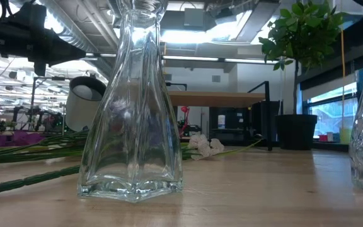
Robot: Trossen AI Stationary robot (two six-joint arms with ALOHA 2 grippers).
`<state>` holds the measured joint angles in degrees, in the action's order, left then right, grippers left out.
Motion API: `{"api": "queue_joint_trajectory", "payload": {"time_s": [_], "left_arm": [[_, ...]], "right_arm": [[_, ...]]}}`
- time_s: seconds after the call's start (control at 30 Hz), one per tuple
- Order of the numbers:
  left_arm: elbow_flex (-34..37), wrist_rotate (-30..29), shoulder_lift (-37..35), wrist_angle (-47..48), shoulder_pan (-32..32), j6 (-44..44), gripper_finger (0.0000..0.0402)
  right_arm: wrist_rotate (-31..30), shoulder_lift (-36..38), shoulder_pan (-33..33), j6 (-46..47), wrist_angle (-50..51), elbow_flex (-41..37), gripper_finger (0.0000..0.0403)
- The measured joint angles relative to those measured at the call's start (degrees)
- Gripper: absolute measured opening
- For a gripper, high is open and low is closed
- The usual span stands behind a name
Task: Pick and place flowers into a vace then onto a shelf
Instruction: Put the white flowers into the right transparent vase
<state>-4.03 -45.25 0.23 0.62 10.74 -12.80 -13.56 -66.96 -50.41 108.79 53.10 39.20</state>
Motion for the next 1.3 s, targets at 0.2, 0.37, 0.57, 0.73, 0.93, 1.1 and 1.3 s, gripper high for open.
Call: {"api": "queue_joint_trajectory", "payload": {"time_s": [0.2,0.37,0.57,0.73,0.93,1.1,1.3], "left_arm": [[0.0,0.0,0.0,0.0,0.0,0.0,0.0004],[0.0,0.0,0.0,0.0,0.0,0.0,0.0004],[0.0,0.0,0.0,0.0,0.0,0.0,0.0004],[0.0,-0.1,0.0,0.0,0.0,0.0,0.0004],[0.0,-0.1,0.0,0.0,0.0,0.0,0.0004],[0.0,4.6,0.0,-1.0,0.0,-2.9,0.0004],[0.0,19.0,2.7,-11.5,0.0,-4.5,0.0007]], "right_arm": [[-4.3,0.0,0.0,-1.8,0.3,0.0,0.0287],[-5.9,0.0,0.0,-5.6,0.7,0.0,0.0287],[-5.9,0.0,0.0,-5.8,2.0,0.0,0.0287],[-5.9,0.0,0.0,-5.8,2.1,0.0,0.0287],[-5.9,0.0,0.0,-5.8,2.1,0.0,0.0287],[-5.9,0.0,0.0,-5.8,2.1,0.0,0.0287],[-5.9,0.0,0.0,-5.9,3.5,0.0,0.0287]]}}
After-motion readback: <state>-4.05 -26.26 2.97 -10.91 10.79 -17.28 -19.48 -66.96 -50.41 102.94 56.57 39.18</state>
